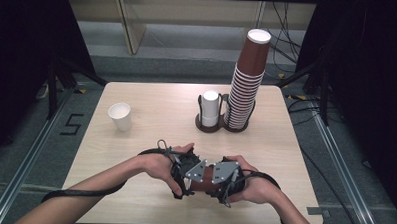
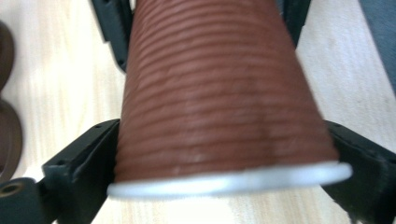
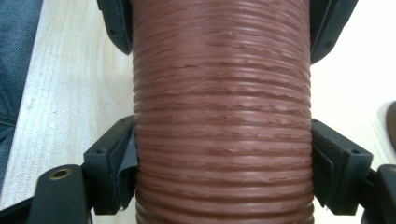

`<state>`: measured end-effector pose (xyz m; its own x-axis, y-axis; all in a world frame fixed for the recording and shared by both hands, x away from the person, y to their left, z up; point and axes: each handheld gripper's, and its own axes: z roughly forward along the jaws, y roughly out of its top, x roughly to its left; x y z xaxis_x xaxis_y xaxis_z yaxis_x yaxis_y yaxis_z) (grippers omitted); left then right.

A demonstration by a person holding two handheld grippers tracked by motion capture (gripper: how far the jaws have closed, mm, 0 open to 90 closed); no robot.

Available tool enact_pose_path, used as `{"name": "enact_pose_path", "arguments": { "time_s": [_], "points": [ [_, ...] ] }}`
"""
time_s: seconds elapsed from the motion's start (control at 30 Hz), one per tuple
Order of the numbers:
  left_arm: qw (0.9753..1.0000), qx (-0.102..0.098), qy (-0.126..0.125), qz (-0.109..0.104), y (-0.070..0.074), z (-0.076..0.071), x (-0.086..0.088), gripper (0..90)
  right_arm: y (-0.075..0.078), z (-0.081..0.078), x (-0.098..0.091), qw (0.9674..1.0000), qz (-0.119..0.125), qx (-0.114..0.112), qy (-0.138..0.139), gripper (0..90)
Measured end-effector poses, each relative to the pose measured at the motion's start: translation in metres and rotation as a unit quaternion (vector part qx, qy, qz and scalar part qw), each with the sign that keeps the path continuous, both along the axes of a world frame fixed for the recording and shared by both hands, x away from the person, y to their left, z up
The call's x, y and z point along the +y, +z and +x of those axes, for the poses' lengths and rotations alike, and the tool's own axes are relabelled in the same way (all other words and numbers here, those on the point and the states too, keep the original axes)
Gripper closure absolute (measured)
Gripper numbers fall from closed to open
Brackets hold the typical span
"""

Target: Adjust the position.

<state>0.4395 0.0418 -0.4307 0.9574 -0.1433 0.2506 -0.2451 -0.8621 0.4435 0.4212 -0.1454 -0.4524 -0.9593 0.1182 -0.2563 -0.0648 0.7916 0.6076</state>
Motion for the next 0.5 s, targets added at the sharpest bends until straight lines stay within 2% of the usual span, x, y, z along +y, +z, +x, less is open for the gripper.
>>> {"name": "enact_pose_path", "arguments": {
  "time_s": [0.1, 0.13, 0.17, 0.2, 0.23, 0.27, 0.3, 0.37, 0.4, 0.43, 0.5],
  "points": [
    [1.0, -0.001, 0.005, 0.002, -0.001, 0.001, 0.003, 3.5, 0.0, -0.001, -0.004, 1.0, 0.006, 0.004, -0.005, 21.7],
    [1.0, -0.001, 0.009, 0.002, -0.002, 0.001, 0.004, 3.4, 0.001, 0.002, -0.005, 0.9997, 0.009, -0.016, 0.017, 21.7],
    [0.9999, -0.003, 0.012, 0.005, -0.003, 0.002, 0.006, 3.5, 0.0, -0.005, -0.008, 0.9993, 0.011, 0.021, -0.029, 21.7],
    [0.9998, -0.005, 0.016, 0.006, -0.004, 0.003, 0.008, 3.5, 0.0, -0.002, -0.01, 0.9996, 0.017, 0.015, -0.016, 21.7],
    [0.9998, -0.007, 0.02, 0.004, -0.005, 0.004, 0.009, 3.9, 0.0, -0.001, -0.014, 0.9993, 0.029, 0.015, -0.019, 21.7],
    [0.9996, -0.007, 0.026, 0.003, -0.007, 0.006, 0.011, 3.9, 0.0, -0.001, -0.014, 0.9993, 0.029, 0.015, -0.019, 21.7],
    [0.9992, -0.012, 0.036, -0.009, -0.009, 0.007, 0.015, 4.1, -0.002, -0.002, -0.018, 0.9987, 0.033, 0.017, -0.035, 21.7],
    [0.9982, -0.012, 0.051, -0.03, -0.01, 0.007, 0.018, 4.9, -0.004, 0.003, -0.021, 0.9991, 0.04, -0.009, -0.013, 21.7],
    [0.9982, -0.012, 0.051, -0.03, -0.01, 0.007, 0.018, 4.8, -0.004, 0.003, -0.021, 0.9991, 0.04, -0.009, -0.013, 21.7],
    [0.9977, -0.012, 0.053, -0.04, -0.008, 0.007, 0.023, 4.4, -0.006, 0.002, -0.024, 0.998, 0.054, 0.004, -0.031, 21.7],
    [0.9972, -0.011, 0.056, -0.048, -0.008, 0.007, 0.025, 4.2, -0.007, 0.002, -0.025, 0.9978, 0.059, 0.0, -0.032, 21.7]
  ]
}}
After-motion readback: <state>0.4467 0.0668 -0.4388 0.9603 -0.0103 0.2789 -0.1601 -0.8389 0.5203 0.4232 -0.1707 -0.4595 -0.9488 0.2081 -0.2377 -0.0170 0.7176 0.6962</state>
